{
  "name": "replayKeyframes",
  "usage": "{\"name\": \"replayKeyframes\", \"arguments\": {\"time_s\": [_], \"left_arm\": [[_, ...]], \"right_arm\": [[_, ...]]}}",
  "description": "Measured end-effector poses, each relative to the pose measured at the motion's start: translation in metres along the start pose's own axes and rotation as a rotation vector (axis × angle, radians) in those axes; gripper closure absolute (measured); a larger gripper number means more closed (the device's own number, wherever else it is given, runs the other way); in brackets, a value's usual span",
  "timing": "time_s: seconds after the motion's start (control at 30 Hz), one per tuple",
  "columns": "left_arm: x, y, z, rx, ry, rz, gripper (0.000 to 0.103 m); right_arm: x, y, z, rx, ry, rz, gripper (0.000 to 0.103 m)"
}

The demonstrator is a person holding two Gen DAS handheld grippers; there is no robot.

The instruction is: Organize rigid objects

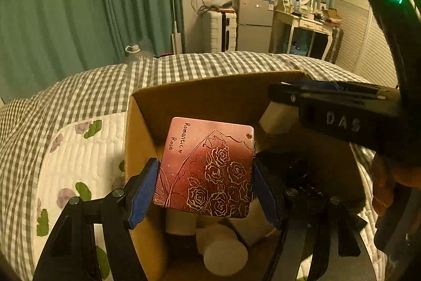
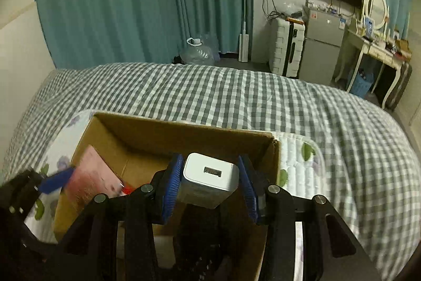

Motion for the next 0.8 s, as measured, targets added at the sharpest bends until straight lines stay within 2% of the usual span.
{"name": "replayKeyframes", "arguments": {"time_s": [0.07,0.17,0.23,0.4,0.53,0.6,0.67,0.73,0.8], "left_arm": [[0.001,0.0,-0.001,-0.009,-0.009,-0.011,0.03],[0.001,0.005,-0.001,-0.025,-0.007,-0.016,0.03],[-0.003,0.016,0.003,-0.039,0.017,-0.026,0.023],[-0.023,0.073,0.013,-0.048,0.07,-0.078,0.022],[-0.047,0.142,0.019,-0.062,0.072,-0.179,0.019],[-0.059,0.185,0.022,-0.066,0.073,-0.242,0.018],[-0.067,0.22,0.025,-0.057,0.084,-0.289,0.016],[-0.071,0.258,0.029,-0.052,0.094,-0.338,0.015],[-0.069,0.284,0.031,-0.063,0.095,-0.382,0.015]], "right_arm": [[-0.003,-0.001,-0.003,-0.022,-0.012,-0.026,0.06],[-0.005,0.006,-0.006,-0.002,-0.017,-0.045,0.046],[-0.005,0.017,-0.007,0.012,-0.012,-0.052,0.046],[-0.011,0.063,-0.008,0.058,0.015,-0.066,0.046],[-0.026,0.128,-0.001,0.103,0.053,-0.106,0.046],[-0.036,0.17,0.006,0.125,0.077,-0.15,0.038],[-0.046,0.212,0.012,0.157,0.089,-0.186,0.033],[-0.053,0.248,0.019,0.141,0.076,-0.214,0.03],[-0.055,0.283,0.022,0.131,0.051,-0.244,0.011]]}}
Point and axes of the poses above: each gripper's, at about its wrist camera, not at the fingertips, and y roughly against the way its jaws point, z to its left, x to its underside, the point moved 9 cm from there along -y, roughly the way its jaws point, and after that the axes turned 4 degrees about -x, right-handed, at the moved point
